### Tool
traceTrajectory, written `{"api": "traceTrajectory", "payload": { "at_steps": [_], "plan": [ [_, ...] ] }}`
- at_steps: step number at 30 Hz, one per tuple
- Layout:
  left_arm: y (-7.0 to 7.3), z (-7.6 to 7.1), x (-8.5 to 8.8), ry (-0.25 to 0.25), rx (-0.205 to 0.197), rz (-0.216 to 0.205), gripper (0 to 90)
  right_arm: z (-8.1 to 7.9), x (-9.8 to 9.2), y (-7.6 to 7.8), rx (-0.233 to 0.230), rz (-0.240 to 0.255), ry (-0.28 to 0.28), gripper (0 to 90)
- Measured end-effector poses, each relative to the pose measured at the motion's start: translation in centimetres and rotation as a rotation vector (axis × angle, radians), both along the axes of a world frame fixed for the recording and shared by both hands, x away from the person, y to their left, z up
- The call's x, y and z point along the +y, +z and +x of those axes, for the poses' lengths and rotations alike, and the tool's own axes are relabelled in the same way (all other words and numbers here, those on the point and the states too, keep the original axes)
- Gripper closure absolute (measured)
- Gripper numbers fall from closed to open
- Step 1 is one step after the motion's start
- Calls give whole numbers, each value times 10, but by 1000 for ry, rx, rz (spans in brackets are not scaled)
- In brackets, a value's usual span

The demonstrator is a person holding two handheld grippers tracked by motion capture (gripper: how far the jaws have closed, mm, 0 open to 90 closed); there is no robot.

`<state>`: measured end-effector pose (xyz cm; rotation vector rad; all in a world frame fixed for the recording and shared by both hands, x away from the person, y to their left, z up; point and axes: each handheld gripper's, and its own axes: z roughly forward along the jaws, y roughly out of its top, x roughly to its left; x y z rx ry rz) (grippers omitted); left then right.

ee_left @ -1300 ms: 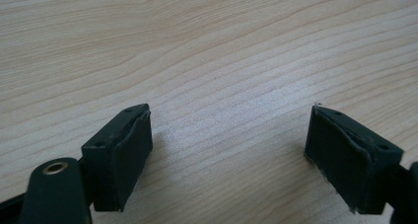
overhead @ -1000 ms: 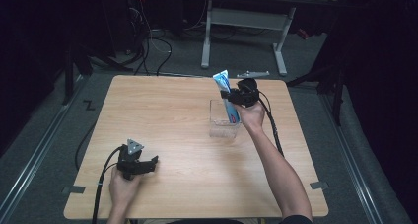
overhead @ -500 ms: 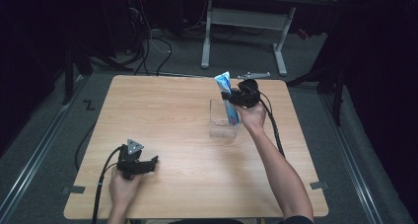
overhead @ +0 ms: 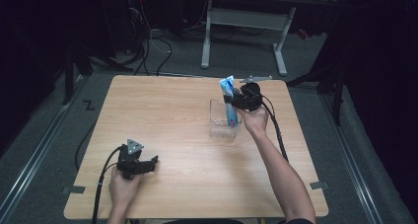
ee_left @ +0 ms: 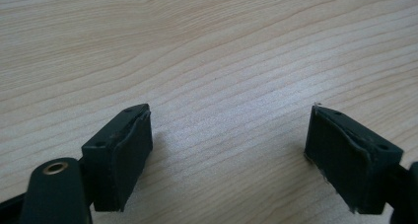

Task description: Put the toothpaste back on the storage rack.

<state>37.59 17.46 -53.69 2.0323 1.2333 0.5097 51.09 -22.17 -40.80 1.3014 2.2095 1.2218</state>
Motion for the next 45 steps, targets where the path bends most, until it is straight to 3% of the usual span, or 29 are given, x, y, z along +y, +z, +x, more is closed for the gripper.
{"api": "traceTrajectory", "payload": {
  "at_steps": [20,31,35,45],
  "plan": [
    [0,0,0,0,0,-1,187,-7,-4,-15,21,-10,-2,702],
    [0,0,0,2,-2,0,187,-8,-11,-20,30,24,-13,699],
    [0,0,0,2,-2,1,187,-10,-10,-19,21,-7,-17,692],
    [0,0,0,2,-3,2,187,-7,-10,-21,15,-20,-46,669]
  ]
}}
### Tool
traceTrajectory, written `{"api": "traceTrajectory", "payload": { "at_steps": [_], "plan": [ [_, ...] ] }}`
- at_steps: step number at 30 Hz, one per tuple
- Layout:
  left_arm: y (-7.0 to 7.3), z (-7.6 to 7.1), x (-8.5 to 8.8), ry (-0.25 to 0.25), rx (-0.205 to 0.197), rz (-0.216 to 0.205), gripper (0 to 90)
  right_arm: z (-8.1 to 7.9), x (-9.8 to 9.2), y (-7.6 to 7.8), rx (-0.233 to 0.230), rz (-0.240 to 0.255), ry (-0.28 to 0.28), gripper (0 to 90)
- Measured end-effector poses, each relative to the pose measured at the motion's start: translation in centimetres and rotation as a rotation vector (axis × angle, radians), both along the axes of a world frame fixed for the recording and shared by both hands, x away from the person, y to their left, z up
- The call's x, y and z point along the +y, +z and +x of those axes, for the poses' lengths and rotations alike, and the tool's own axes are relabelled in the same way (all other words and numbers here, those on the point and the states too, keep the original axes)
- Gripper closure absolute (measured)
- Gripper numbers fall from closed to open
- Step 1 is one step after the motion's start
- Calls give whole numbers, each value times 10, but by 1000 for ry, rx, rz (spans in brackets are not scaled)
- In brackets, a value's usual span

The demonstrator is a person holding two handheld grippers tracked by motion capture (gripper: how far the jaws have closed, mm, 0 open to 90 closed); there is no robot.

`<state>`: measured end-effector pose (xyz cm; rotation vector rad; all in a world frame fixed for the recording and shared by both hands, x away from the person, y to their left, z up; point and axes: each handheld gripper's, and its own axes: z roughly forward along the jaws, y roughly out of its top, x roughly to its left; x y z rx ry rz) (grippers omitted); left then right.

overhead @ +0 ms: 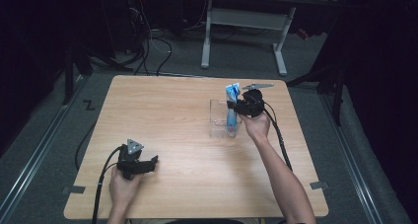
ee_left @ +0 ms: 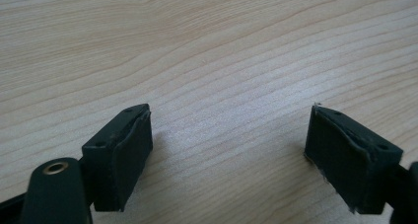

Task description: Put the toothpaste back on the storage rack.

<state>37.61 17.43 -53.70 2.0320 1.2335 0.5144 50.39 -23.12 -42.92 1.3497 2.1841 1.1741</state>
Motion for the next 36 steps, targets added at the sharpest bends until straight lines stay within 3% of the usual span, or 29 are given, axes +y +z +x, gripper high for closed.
{"api": "traceTrajectory", "payload": {
  "at_steps": [6,11,26,36],
  "plan": [
    [0,0,0,0,-1,3,187,0,0,-1,-13,-18,-4,647],
    [0,0,0,0,-1,3,187,-3,1,-3,-24,-41,-19,557],
    [0,0,0,0,-1,2,187,-14,-8,8,-46,-28,-1,461],
    [0,0,0,0,-1,3,187,-24,-16,19,-87,-9,-2,463]
  ]
}}
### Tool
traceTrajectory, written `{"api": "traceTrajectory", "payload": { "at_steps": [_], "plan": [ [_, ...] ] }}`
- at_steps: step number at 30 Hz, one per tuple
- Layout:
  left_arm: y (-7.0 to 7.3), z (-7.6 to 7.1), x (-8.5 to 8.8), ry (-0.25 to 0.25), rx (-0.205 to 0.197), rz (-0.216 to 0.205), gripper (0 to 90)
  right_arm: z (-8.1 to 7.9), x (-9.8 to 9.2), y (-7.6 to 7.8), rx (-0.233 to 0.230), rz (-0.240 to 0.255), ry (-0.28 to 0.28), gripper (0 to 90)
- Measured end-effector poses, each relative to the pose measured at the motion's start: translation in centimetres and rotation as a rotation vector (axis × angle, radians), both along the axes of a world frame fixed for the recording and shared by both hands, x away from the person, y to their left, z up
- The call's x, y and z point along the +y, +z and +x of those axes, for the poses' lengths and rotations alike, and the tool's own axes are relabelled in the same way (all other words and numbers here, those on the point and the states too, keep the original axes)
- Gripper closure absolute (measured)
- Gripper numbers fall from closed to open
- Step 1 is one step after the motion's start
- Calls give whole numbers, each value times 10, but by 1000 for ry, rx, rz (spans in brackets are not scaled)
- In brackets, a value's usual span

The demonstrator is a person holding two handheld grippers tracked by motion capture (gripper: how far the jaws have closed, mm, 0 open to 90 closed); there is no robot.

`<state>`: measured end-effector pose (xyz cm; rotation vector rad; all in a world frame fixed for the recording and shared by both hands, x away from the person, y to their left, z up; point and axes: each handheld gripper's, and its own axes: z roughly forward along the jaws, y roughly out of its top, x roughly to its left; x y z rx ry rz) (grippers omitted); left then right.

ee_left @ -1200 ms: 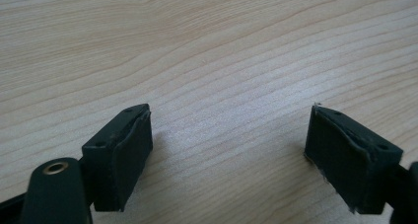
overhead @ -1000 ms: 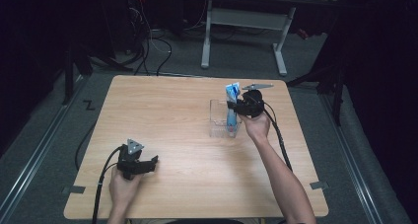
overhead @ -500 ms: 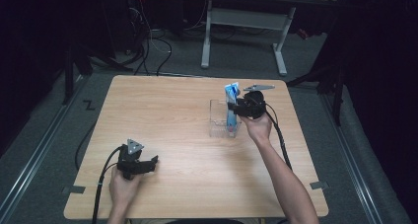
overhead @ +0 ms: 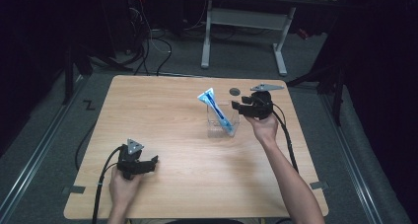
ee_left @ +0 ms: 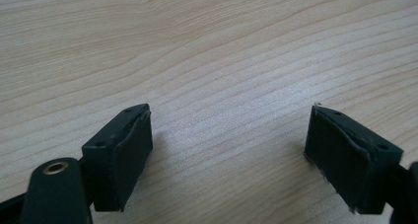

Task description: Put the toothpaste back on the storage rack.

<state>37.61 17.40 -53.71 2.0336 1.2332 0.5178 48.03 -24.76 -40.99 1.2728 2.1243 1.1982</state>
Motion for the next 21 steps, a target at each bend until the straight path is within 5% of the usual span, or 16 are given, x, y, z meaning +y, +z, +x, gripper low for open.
{"api": "traceTrajectory", "payload": {
  "at_steps": [21],
  "plan": [
    [0,0,0,0,0,0,187,-27,-29,14,-42,45,-14,462]
  ]
}}
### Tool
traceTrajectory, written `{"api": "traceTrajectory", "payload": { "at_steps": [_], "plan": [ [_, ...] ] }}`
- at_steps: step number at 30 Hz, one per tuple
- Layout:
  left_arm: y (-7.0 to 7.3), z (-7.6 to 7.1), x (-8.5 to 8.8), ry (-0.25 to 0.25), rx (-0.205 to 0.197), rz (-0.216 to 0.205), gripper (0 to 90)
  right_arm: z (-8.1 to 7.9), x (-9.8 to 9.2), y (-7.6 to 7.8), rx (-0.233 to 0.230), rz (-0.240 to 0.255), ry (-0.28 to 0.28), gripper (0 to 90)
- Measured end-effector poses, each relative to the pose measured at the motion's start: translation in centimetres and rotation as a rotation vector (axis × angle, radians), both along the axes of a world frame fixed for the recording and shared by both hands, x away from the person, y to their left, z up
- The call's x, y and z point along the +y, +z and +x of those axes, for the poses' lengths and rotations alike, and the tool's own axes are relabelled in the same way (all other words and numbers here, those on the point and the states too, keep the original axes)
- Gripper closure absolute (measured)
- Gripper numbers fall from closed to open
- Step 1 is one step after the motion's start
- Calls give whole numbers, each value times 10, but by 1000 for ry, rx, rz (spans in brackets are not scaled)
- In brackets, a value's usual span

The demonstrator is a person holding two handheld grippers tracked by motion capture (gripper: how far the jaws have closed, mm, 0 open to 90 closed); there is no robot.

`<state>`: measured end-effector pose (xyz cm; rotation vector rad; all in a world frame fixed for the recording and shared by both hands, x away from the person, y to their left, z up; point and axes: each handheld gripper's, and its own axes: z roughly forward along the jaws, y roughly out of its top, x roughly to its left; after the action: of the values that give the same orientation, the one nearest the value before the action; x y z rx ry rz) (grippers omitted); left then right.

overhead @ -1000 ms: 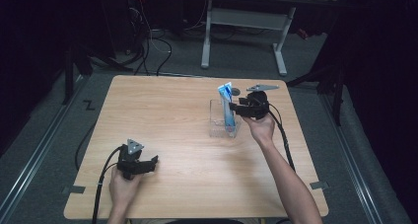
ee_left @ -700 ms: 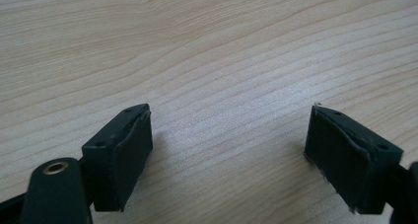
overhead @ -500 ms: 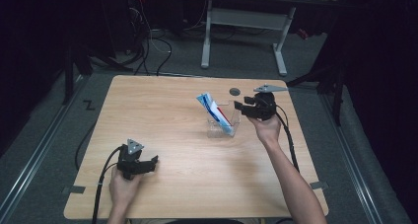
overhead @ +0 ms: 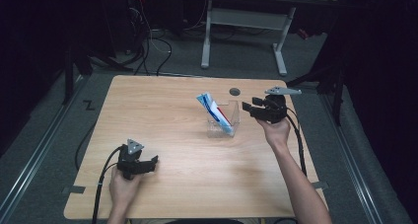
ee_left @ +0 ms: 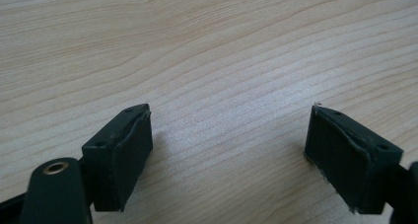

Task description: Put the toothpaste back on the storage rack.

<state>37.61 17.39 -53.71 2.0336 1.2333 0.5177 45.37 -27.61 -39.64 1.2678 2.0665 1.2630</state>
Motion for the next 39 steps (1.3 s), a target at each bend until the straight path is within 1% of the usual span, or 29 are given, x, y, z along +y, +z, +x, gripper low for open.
{"api": "traceTrajectory", "payload": {
  "at_steps": [3,6,11,15,22,25,29,39],
  "plan": [
    [0,0,0,0,0,0,187,-5,-4,0,-15,6,-9,466],
    [0,0,0,0,0,0,187,-8,-10,-2,-8,11,-18,466],
    [0,0,0,0,0,0,187,-17,-22,-3,-18,27,-34,473],
    [0,0,0,0,0,0,187,-20,-26,-4,-19,14,-55,478],
    [0,0,0,0,1,1,187,-31,-39,-9,-22,39,-79,477],
    [0,0,0,1,1,1,187,-34,-42,-11,-20,47,-84,477],
    [0,0,0,0,1,1,187,-39,-45,-14,-15,42,-87,477],
    [0,0,0,0,1,1,187,-49,-50,-20,-13,55,-92,477]
  ]
}}
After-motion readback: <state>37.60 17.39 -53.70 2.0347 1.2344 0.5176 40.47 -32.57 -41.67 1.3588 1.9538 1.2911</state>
